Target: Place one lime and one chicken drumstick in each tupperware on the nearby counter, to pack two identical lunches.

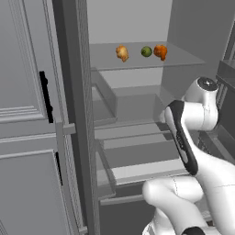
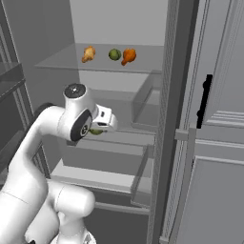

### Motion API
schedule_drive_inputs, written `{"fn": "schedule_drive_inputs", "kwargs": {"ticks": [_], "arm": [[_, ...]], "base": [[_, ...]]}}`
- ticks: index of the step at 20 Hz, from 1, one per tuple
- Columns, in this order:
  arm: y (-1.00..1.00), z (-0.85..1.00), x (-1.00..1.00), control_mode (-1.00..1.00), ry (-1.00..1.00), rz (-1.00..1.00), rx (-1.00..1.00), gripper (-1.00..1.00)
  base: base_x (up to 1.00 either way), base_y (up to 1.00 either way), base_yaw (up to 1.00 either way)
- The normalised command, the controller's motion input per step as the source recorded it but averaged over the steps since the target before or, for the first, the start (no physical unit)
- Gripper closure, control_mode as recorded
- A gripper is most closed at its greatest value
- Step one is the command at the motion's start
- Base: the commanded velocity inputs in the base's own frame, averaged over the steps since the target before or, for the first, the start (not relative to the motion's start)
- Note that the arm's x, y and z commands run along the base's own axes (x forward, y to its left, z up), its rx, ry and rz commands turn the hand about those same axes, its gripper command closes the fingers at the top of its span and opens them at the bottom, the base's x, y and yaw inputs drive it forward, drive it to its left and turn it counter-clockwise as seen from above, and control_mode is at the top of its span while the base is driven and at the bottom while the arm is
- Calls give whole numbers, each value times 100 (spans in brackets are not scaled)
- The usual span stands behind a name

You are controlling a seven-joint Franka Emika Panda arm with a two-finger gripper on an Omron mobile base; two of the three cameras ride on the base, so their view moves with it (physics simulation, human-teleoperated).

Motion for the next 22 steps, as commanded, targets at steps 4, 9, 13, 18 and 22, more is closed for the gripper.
{"fn": "schedule_drive_inputs", "kwargs": {"ticks": [4,9,13,18,22], "arm": [[0,0,-100,-100,0,1,-1,100],[1,0,-86,-100,0,3,0,100],[0,0,-5,-100,0,0,0,100],[0,0,0,100,0,0,0,100],[0,0,0,100,0,0,0,100]], "base": [[0,0,0],[0,0,0],[0,0,0],[-57,0,2],[-100,0,14]]}}
